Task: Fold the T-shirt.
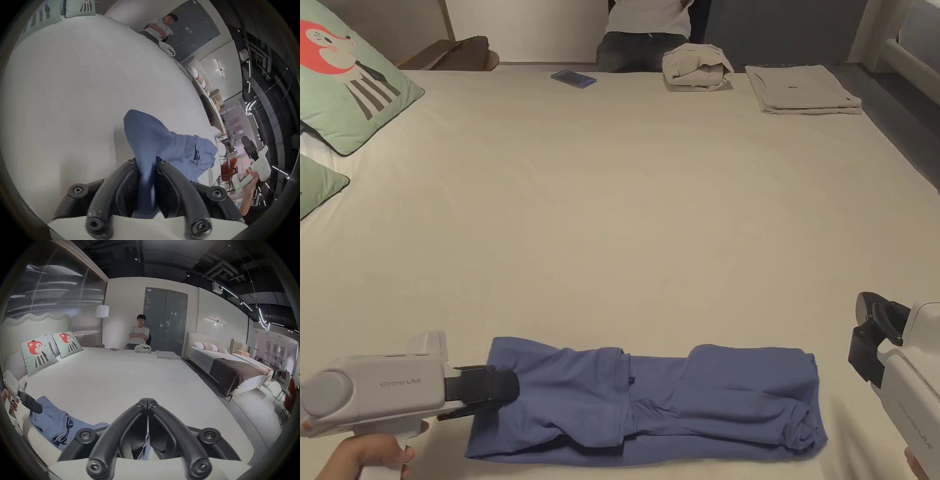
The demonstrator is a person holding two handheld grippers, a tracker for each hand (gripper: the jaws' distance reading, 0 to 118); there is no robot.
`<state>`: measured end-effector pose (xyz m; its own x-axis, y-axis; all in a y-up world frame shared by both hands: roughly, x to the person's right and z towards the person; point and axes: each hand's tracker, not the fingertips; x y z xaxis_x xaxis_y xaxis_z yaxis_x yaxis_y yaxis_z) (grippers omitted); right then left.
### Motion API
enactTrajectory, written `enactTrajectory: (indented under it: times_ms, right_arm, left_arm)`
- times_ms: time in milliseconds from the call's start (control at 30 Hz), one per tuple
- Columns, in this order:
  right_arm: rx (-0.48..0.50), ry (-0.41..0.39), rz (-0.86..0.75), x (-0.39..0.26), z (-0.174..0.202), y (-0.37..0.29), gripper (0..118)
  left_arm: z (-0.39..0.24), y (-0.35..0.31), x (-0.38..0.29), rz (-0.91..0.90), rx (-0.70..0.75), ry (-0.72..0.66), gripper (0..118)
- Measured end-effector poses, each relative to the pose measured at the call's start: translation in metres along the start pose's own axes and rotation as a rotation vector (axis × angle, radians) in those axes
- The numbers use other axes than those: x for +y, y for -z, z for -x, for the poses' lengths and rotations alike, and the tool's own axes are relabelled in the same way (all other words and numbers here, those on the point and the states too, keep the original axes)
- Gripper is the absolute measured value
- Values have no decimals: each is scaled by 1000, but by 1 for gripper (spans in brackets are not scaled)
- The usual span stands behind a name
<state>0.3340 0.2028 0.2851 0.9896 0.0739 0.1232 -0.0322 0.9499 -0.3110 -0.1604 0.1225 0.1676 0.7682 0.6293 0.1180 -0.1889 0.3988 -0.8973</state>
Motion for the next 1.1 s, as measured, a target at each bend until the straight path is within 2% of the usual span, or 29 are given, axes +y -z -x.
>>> enactTrajectory:
  times_ms: [133, 267, 467, 733, 867, 1100]
  right_arm:
    - [13, 2, -7, 1, 4, 1, 0]
    - [27, 5, -5, -1, 6, 2, 0]
    - [36, 4, -6, -1, 7, 2, 0]
    - [34, 15, -15, -1, 0, -2, 0]
    - [32, 23, -17, -2, -7, -5, 0]
    - [7, 35, -17, -5, -27, -11, 0]
  left_arm:
    - [4, -29, 7, -15, 97, 52, 9]
    - [16, -56, 14, -60, 140, 10, 9]
    - [5, -60, 18, -77, 195, 26, 9]
    - [-83, -22, 23, -40, 185, 62, 9]
    - [-129, 16, 19, 1, 148, 164, 9]
    - [-197, 91, 4, 109, 69, 262, 9]
